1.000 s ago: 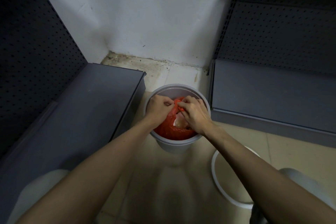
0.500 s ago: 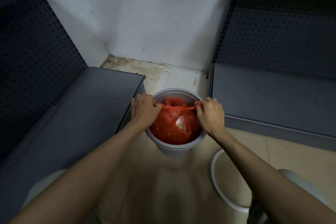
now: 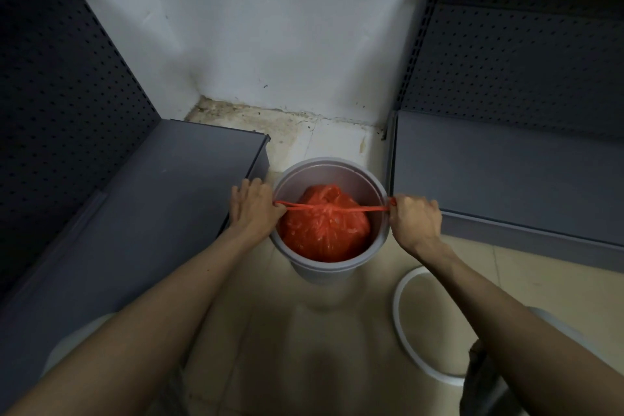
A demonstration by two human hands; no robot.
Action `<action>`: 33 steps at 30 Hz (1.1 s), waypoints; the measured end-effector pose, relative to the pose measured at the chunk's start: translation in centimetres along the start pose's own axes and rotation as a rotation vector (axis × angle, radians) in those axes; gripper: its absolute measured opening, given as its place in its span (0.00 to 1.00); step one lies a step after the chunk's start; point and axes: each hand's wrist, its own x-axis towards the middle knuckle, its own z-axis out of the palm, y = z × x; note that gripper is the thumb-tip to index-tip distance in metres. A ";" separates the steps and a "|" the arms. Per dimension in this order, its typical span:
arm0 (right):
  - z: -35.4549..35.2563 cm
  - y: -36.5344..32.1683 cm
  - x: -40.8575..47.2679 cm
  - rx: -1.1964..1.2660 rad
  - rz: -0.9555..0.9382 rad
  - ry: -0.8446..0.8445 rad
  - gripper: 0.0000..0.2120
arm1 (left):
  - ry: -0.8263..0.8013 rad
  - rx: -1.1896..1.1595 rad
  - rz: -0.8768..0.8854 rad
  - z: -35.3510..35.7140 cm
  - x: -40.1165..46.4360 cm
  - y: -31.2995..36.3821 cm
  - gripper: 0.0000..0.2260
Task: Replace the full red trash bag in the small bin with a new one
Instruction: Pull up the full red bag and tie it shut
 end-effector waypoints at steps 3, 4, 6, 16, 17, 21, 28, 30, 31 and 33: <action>0.4 0.9 -0.4 0.025 0.012 -0.022 0.11 | 0.005 0.015 0.030 0.3 -0.3 -0.4 0.09; 0.4 1.0 -0.4 0.027 0.016 -0.027 0.10 | 0.008 0.016 0.044 0.5 -0.3 -0.5 0.09; 0.3 1.0 -0.3 0.026 0.020 -0.032 0.10 | 0.013 0.014 0.055 0.6 -0.5 -0.5 0.09; -0.2 1.2 -0.1 0.440 0.235 -0.059 0.14 | 0.035 -0.033 0.042 -0.8 -0.5 -0.2 0.08; -0.5 1.0 0.2 0.529 0.257 -0.056 0.15 | 0.057 -0.061 0.049 -1.2 -0.3 0.0 0.08; -2.1 -0.6 1.5 0.822 0.321 -0.005 0.15 | 0.125 -0.184 0.089 -2.8 0.4 1.6 0.07; -5.1 -5.5 2.4 1.285 0.261 -0.087 0.11 | 0.163 -0.274 0.217 -4.6 0.5 5.8 0.04; -5.1 -6.4 2.7 1.272 0.214 -0.101 0.10 | 0.150 -0.275 0.235 -4.8 0.4 6.6 0.04; -5.0 -6.7 2.8 1.237 0.190 -0.103 0.10 | 0.143 -0.282 0.242 -4.8 0.4 6.9 0.04; -4.9 -7.1 2.9 1.170 0.151 -0.114 0.10 | 0.122 -0.310 0.257 -4.8 0.5 7.4 0.04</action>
